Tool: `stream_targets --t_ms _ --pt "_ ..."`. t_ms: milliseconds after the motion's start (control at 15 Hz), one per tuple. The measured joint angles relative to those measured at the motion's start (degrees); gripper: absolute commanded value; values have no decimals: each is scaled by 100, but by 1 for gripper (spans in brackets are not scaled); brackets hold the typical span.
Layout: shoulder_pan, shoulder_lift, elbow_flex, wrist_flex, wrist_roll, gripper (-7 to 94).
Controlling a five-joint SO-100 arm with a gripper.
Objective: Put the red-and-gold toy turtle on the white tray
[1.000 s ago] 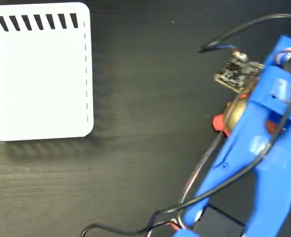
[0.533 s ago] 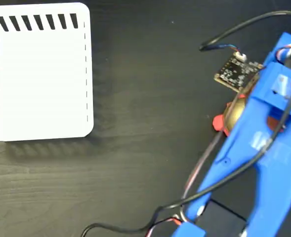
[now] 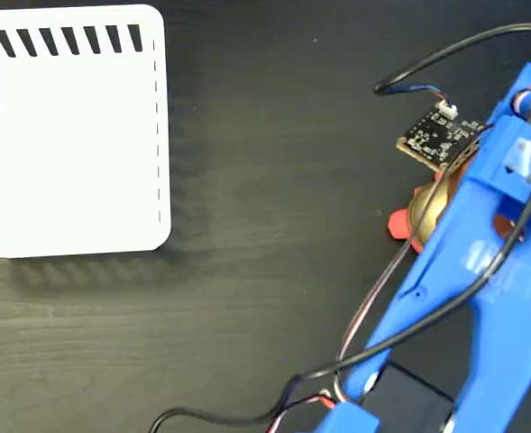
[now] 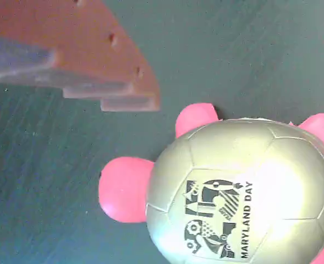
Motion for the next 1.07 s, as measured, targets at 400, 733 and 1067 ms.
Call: stream_targets --t_ms 400,733,1067 --pt "-211 -299 352 -53 18 79" --pt "-316 -510 949 -659 193 79" --pt "-281 -694 1248 -1081 202 79"
